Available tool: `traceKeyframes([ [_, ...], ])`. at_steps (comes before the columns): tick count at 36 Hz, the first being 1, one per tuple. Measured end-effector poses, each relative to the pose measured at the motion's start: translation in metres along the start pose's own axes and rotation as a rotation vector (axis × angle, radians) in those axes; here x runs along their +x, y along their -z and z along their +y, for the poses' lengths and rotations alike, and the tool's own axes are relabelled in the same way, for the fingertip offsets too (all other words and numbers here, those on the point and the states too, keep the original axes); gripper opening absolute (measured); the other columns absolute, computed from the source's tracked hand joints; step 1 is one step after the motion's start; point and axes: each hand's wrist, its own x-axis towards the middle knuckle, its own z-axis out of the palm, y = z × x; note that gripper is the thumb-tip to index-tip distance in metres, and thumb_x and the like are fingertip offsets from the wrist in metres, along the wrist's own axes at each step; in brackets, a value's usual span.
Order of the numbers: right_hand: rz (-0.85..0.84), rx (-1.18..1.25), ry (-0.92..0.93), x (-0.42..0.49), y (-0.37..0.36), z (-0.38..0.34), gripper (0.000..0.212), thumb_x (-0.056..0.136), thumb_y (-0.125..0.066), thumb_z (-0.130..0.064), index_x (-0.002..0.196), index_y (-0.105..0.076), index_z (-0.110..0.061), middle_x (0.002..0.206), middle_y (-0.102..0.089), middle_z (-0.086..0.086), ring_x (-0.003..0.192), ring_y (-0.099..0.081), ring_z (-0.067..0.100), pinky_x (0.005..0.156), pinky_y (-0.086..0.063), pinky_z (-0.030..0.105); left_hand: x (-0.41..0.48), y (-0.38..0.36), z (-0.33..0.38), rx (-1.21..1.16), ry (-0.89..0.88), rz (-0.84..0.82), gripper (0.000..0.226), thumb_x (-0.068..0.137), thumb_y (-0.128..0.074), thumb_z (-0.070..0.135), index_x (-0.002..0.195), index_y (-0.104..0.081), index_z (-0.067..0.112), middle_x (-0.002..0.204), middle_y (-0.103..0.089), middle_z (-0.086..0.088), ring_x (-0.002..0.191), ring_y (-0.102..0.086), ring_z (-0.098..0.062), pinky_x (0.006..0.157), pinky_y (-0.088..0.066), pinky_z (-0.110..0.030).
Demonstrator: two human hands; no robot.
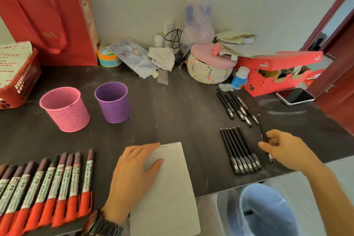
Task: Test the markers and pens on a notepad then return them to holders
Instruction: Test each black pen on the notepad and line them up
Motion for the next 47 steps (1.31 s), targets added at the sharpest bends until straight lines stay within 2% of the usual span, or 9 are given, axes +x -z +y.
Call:
traceKeyframes([
  [3,-0.041,0.020,-0.013,-0.001,-0.011,0.001,0.052,0.094,-0.067,-0.042,0.139,-0.055,-0.018,0.124,-0.069,0.004,0.078,-0.059,0.011,0.083,-0.042,0.031,0.000,0.001,0.001,-0.008,0.012,0.010,0.043,0.088,-0.062,0.052,0.130,-0.057,0.044,0.120,-0.056,0.031,0.113,-0.035,0.008,0.096,-0.042,-0.025],
  [8,0.042,0.069,-0.017,0.000,-0.030,0.000,0.040,0.097,-0.063,-0.041,0.131,-0.061,-0.020,0.106,-0.071,-0.004,0.095,-0.063,0.021,0.086,-0.046,0.033,0.001,0.000,0.002,0.013,0.033,-0.016,0.048,0.088,-0.061,0.053,0.135,-0.051,0.048,0.116,-0.049,0.034,0.112,-0.034,0.008,0.096,-0.043,-0.026],
  [12,0.109,0.101,0.006,0.000,-0.040,0.001,0.032,0.097,-0.062,-0.040,0.124,-0.064,-0.024,0.085,-0.058,-0.021,0.087,-0.057,0.014,0.079,-0.042,0.029,0.002,0.000,0.002,0.018,0.039,-0.031,0.049,0.088,-0.060,0.055,0.136,-0.049,0.049,0.116,-0.047,0.034,0.111,-0.031,0.010,0.097,-0.042,-0.026],
  [17,0.163,0.096,0.060,0.002,-0.047,0.003,0.019,0.098,-0.061,-0.033,0.116,-0.065,-0.028,0.089,-0.061,-0.021,0.080,-0.056,0.001,0.071,-0.041,0.029,0.000,0.001,0.001,0.004,0.006,-0.013,0.045,0.088,-0.062,0.052,0.132,-0.056,0.044,0.118,-0.056,0.030,0.110,-0.032,0.009,0.092,-0.040,-0.022],
  [20,0.175,0.110,0.075,0.003,-0.049,0.005,0.017,0.098,-0.060,-0.031,0.114,-0.064,-0.029,0.088,-0.060,-0.024,0.079,-0.055,-0.003,0.067,-0.040,0.027,-0.001,0.001,0.000,-0.006,0.001,-0.010,0.045,0.088,-0.061,0.052,0.132,-0.056,0.044,0.114,-0.051,0.034,0.109,-0.031,0.010,0.091,-0.037,-0.021],
  [28,0.176,0.089,0.087,0.002,-0.049,0.004,0.013,0.098,-0.060,-0.034,0.111,-0.063,-0.033,0.086,-0.061,-0.025,0.078,-0.058,-0.002,0.065,-0.042,0.025,0.000,0.004,0.005,0.028,0.010,-0.025,0.047,0.090,-0.057,0.054,0.135,-0.054,0.041,0.125,-0.060,0.021,0.121,-0.046,-0.006,0.104,-0.037,-0.032],
  [38,0.263,0.092,0.145,0.026,-0.042,-0.027,0.016,0.095,-0.060,-0.044,0.107,-0.061,-0.035,0.087,-0.062,-0.021,0.080,-0.057,-0.001,0.068,-0.046,0.030,0.003,0.001,0.004,0.054,0.081,-0.026,0.050,0.091,-0.050,0.060,0.138,-0.045,0.046,0.127,-0.053,0.024,0.124,-0.044,-0.003,0.105,-0.034,-0.025],
  [44,0.325,-0.001,0.216,0.068,-0.037,-0.075,0.020,0.094,-0.063,-0.037,0.106,-0.064,-0.021,0.101,-0.064,0.000,0.094,-0.061,0.026,0.077,-0.050,0.040,0.002,0.000,0.002,0.030,0.095,-0.016,0.050,0.092,-0.050,0.060,0.139,-0.042,0.046,0.129,-0.051,0.024,0.122,-0.046,-0.002,0.100,-0.035,-0.020],
  [47,0.318,-0.118,0.147,0.084,-0.037,-0.093,0.027,0.094,-0.061,-0.039,0.103,-0.060,-0.014,0.108,-0.063,0.012,0.103,-0.056,0.037,0.073,-0.043,0.040,0.001,0.003,0.006,0.043,0.078,0.012,0.048,0.091,-0.058,0.054,0.136,-0.050,0.040,0.123,-0.057,0.023,0.116,-0.051,-0.002,0.093,-0.034,-0.018],
])
